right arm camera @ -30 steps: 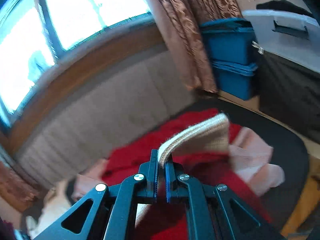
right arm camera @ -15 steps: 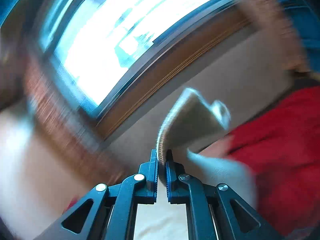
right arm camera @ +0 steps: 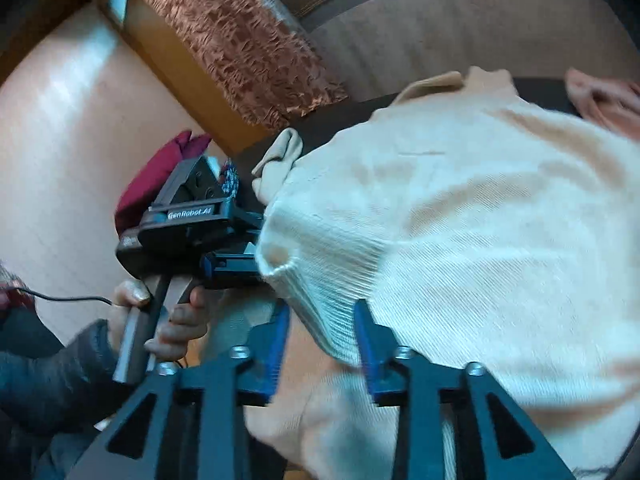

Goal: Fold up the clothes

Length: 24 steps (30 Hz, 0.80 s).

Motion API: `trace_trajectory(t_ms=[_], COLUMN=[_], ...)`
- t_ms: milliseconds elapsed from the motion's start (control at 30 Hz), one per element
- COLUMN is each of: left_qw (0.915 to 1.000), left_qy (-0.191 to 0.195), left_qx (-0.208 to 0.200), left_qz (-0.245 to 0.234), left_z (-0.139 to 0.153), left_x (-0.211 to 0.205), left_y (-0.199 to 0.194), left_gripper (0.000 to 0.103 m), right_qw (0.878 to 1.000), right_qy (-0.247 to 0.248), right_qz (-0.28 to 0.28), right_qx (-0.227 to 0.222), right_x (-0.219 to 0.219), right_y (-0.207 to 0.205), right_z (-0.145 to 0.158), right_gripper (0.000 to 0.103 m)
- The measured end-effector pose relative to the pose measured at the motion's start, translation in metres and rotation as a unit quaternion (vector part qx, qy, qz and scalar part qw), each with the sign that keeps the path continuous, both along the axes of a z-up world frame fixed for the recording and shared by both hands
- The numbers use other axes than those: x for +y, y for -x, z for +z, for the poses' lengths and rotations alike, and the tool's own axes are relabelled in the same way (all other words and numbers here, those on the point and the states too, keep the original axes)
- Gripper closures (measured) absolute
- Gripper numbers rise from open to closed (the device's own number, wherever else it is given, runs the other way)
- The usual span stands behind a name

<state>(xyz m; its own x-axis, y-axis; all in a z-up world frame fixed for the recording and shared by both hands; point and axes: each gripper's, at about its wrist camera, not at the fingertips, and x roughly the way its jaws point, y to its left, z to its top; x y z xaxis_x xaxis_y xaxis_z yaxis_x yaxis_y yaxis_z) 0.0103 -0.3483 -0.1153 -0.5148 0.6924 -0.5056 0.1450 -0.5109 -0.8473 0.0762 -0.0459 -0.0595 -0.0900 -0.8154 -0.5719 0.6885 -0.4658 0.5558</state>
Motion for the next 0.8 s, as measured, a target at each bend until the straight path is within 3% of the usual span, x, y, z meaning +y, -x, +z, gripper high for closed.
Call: trace_trajectory(t_ms=[33,100,167,267,367,567,633,700,733,800], left_qw=[1.0000,0.9998,0.9990,0.9924,0.9726,0.9252,0.9111,0.8984,0.8925,0.9074], left_qy=[0.002,0.010,0.038,0.110,0.195,0.284,0.301,0.328,0.339,0.313], left_qx=[0.002,0.003,-0.002,0.024,0.058,0.053,0.053,0.072,0.082,0.112], left_qz=[-0.004,-0.019,-0.024,-0.051,-0.113,-0.246,-0.277,-0.283,-0.286,-0.257], left_z=[0.001,0.000,0.002,0.021,0.038,0.025,0.023,0.031,0.035,0.055], left_x=[0.002,0.007,0.007,0.019,0.048,0.095,0.107,0.114,0.118,0.105], left_y=[0.001,0.003,0.008,0.020,0.033,0.060,0.062,0.058,0.056,0.053], left_gripper=[0.069,0.067,0.067,0.065,0.062,0.060,0.062,0.088,0.096,0.097], right_qw=[1.000,0.999,0.998,0.993,0.987,0.974,0.971,0.968,0.967,0.964], right_qy=[0.004,0.006,0.006,0.007,0.010,0.021,0.020,0.018,0.021,0.027], right_qz=[-0.013,-0.039,-0.067,-0.114,-0.159,-0.224,-0.237,-0.249,-0.254,-0.263], right_qx=[-0.003,-0.002,-0.003,-0.006,-0.010,-0.015,-0.013,-0.008,-0.007,-0.005], right_x=[0.012,0.036,0.058,0.085,0.110,0.150,0.159,0.167,0.170,0.178], right_y=[0.002,0.008,0.011,0.018,0.027,0.042,0.048,0.056,0.060,0.070], right_z=[0.000,0.002,0.001,0.003,0.004,0.004,0.003,0.004,0.005,0.007], right_gripper=[0.049,0.047,0.046,0.045,0.044,0.035,0.034,0.034,0.034,0.034])
